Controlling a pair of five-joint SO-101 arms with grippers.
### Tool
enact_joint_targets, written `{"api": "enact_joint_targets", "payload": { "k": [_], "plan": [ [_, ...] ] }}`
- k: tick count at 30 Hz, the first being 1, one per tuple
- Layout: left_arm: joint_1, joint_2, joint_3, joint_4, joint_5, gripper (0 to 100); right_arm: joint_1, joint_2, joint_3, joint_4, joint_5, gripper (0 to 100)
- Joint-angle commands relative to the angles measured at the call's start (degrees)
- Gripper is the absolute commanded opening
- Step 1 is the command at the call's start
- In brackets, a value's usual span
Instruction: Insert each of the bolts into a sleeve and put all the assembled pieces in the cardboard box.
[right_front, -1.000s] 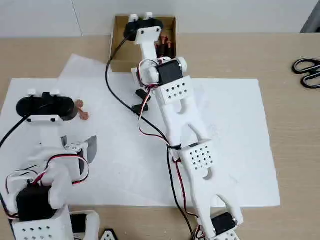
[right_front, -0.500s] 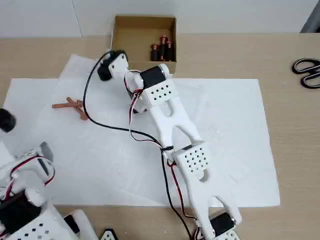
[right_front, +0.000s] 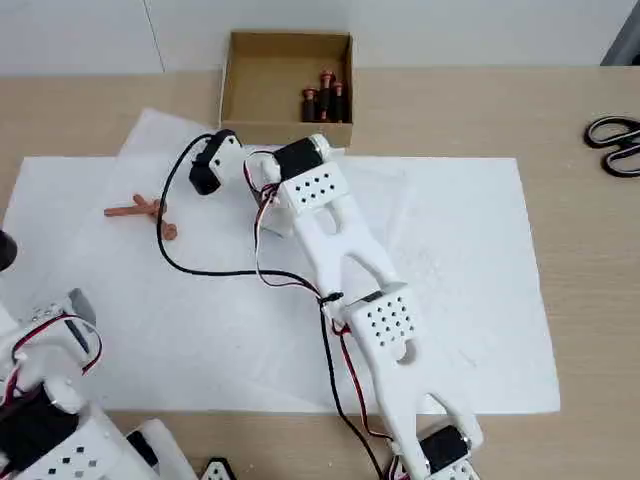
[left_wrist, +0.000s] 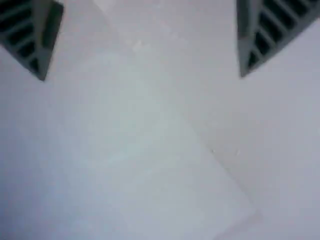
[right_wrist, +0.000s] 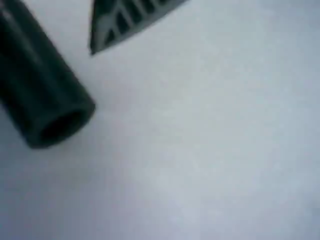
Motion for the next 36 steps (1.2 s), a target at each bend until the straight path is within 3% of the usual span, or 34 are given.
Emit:
{"api": "enact_joint_targets", "payload": {
  "k": [1,10,25,31,36],
  "plan": [
    [-0.1,-0.4,-1.8,-1.0,-0.2,23,-1.5,-4.8,-0.4,0.5,2.2,17.7],
    [0.0,-0.4,-1.7,-1.0,-0.2,23,-3.6,-3.9,0.1,0.1,3.1,17.7],
    [0.0,-0.4,-1.6,-1.0,-0.2,23,-0.7,4.0,0.4,0.0,2.8,17.4],
    [0.0,-0.4,-1.6,-1.0,-0.2,23,-0.7,4.2,0.4,0.0,2.6,0.7],
    [-0.1,-0.4,-1.6,-1.0,-0.2,23,-0.7,4.2,0.4,0.2,2.5,1.7]
  ]
}}
